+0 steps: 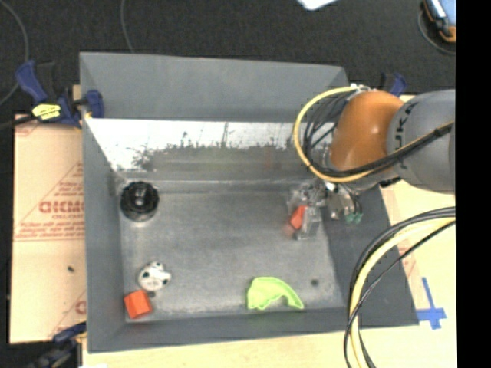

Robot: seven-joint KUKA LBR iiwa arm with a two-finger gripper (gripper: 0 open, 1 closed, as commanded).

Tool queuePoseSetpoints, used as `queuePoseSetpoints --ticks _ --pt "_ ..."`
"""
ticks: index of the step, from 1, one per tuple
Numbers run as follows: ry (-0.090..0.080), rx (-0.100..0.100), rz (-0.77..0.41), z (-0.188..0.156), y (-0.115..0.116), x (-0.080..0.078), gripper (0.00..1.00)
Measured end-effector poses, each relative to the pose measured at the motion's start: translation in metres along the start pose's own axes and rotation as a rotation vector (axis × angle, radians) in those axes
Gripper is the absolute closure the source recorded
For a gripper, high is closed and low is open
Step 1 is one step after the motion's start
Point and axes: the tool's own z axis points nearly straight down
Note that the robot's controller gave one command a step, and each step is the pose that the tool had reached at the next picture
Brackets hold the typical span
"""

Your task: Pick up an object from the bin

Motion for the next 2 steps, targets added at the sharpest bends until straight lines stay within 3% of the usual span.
queuePoseSetpoints --ticks 1,2 --pt "0.000 0.000 -0.001 0.000 0.000 0.000 1.00" --pt "-0.010 0.005 -0.021 -0.076 -0.001 0.013 1.00"
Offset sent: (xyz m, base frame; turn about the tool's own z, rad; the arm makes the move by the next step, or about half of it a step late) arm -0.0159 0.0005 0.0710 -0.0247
